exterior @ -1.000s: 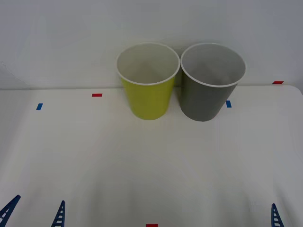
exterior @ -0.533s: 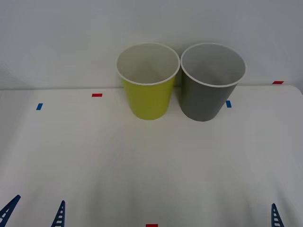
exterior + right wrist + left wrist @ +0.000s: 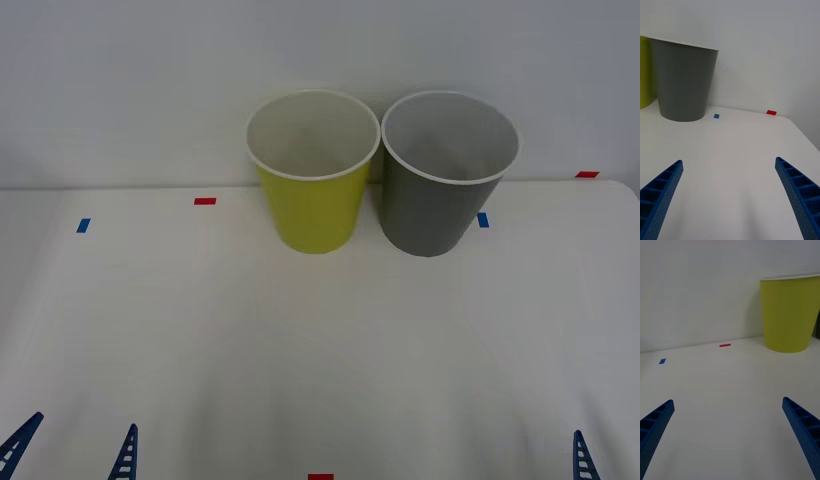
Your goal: Put cans in the gray bin and PET bottles in the light green bin.
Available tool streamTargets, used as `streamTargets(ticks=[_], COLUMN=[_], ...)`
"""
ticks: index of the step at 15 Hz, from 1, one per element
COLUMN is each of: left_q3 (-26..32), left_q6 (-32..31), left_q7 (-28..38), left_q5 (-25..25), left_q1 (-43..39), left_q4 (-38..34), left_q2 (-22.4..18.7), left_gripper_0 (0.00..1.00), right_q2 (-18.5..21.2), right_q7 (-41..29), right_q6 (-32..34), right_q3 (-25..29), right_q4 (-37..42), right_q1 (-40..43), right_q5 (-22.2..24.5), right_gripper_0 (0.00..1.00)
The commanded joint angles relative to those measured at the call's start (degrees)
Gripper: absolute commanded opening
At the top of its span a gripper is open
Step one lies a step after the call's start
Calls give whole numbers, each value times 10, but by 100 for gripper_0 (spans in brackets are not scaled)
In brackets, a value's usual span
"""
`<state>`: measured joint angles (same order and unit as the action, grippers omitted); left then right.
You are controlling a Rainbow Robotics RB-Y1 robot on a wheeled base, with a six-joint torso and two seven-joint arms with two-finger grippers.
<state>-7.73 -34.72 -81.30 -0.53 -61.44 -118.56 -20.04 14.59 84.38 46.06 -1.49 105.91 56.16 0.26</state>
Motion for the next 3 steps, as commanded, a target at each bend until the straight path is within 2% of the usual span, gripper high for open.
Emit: streamTargets(ticks=[1,3], left_q3=[0,0], left_q6=[0,0], left_q7=[0,0], left_q5=[0,0], left_q1=[0,0], left_q4=[0,0], left_q2=[0,0], left_gripper_0=[100,100], right_q2=[0,0], right_q7=[0,0], right_q6=[0,0], right_q3=[0,0], right_q4=[0,0], right_q1=[0,0], right_q5=[0,0], right_gripper_0=[85,84])
